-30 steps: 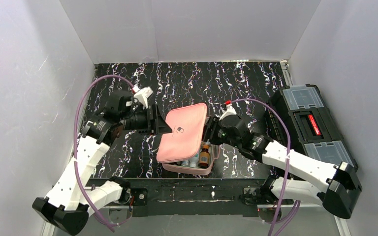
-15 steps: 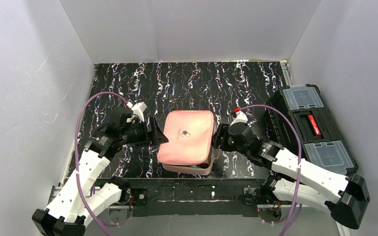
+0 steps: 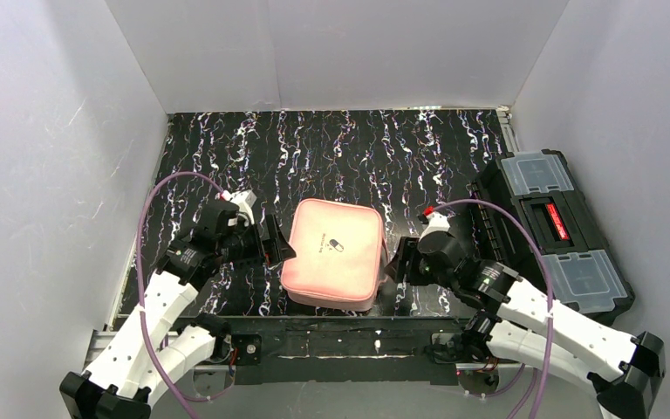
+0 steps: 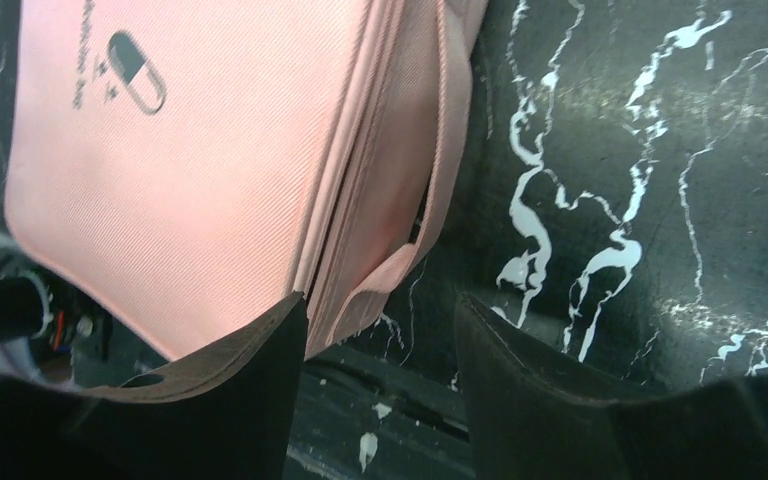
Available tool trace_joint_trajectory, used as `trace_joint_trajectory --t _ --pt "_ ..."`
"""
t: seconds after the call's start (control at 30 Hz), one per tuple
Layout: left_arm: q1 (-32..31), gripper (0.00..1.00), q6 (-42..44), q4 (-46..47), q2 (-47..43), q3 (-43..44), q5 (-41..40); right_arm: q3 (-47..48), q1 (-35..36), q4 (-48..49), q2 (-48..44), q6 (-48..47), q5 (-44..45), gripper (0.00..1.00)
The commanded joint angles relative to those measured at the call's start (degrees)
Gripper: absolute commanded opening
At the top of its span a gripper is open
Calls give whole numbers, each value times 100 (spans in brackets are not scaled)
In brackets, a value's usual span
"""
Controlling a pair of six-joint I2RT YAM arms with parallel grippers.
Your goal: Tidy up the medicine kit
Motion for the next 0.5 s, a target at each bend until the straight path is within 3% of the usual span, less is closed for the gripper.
trace_joint_trajectory --t 0.0,0.23,0.47 --pt "8 98 81 263 -38 30 -298 -14 3 -160 -365 -332 -855 62" --pt "5 98 335 601 680 784 -285 -137 7 -93 -393 -762 -2385 57" --pt "14 98 647 982 1775 1682 -293 -555 185 224 -502 -574 -2843 38"
